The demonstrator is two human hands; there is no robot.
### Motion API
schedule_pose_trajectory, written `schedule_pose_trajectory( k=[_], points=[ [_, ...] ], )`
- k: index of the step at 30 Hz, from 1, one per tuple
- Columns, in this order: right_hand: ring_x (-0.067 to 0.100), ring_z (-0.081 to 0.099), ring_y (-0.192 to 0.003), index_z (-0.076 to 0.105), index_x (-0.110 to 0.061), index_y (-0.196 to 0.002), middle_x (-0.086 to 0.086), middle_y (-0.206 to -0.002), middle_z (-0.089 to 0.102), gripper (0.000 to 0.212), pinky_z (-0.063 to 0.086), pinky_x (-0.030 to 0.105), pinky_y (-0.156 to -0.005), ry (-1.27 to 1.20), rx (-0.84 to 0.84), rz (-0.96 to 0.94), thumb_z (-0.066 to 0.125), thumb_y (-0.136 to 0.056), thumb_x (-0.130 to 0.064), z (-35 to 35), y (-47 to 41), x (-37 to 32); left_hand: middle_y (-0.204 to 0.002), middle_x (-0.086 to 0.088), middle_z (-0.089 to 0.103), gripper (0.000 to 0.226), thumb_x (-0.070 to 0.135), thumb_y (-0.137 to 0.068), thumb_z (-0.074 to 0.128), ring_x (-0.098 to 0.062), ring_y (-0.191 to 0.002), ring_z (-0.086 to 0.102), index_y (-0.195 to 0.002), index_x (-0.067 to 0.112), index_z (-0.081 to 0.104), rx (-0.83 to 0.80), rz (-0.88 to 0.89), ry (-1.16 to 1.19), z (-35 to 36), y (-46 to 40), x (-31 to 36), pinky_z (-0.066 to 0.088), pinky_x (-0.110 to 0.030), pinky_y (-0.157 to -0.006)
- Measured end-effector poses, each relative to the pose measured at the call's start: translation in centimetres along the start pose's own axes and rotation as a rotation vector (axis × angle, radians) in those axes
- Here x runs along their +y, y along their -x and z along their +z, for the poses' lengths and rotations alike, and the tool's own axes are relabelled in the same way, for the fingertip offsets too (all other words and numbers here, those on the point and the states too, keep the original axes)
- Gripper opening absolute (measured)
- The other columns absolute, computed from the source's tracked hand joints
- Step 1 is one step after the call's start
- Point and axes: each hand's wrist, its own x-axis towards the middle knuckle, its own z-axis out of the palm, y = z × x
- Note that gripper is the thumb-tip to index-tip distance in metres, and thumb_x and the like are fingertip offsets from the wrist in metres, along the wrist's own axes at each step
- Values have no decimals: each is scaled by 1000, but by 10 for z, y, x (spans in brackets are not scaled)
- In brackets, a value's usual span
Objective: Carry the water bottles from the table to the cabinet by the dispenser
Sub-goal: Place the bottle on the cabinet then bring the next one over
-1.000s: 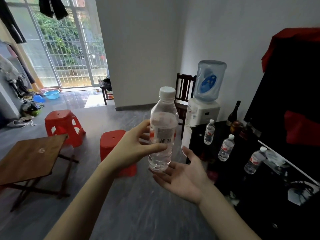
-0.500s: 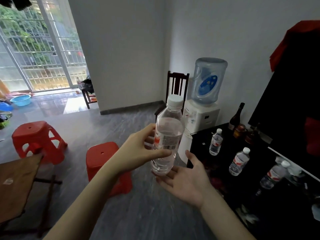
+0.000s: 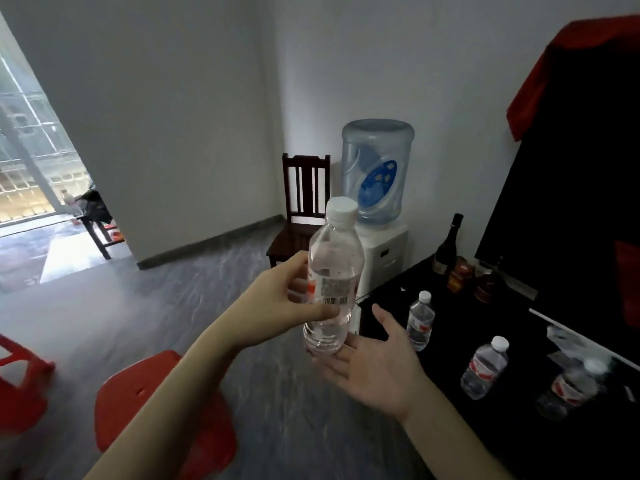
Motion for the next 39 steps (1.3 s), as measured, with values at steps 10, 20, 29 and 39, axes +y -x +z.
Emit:
schedule_pose_trajectory(
  k=[10, 20, 29, 39],
  points=[
    [39, 55, -128, 59, 4, -133, 25, -133, 61, 82, 39, 48, -110, -127, 26, -97, 47, -88, -63, -27, -78, -96, -113, 16, 72, 60, 30, -80, 84, -5, -95, 71, -132, 35, 54, -192, 57, -35, 4, -164, -29, 60, -33, -85],
    [37, 59, -125, 57, 1, -135, 24, -132, 62, 80, 41, 47, -107, -255, 183, -241, 41, -92, -65, -69, -132, -170, -111, 19, 71, 66, 41, -72, 86, -5, -100, 68, -130, 38, 55, -353, 215, -65, 44, -296, -55, 57, -33, -90],
    [38, 54, -129, 59, 1, -133, 27, -131, 62, 85, 34, 50, -115, -441, 308, -377, 29, -95, -69, -77, -215, -255, -106, 19, 72, 62, 34, -73, 89, 1, -96, 67, -127, 35, 57, -529, 353, -43, 51, -449, -87, 55, -21, -84],
    [37, 57, -125, 59, 0, -132, 25, -127, 65, 84, 40, 47, -108, -530, 523, -411, 24, -97, -67, -119, -267, -316, -108, 30, 69, 62, 45, -72, 88, 9, -99, 67, -124, 44, 53, -743, 486, 69, 97, -555, -130, 54, -15, -85]
  ],
)
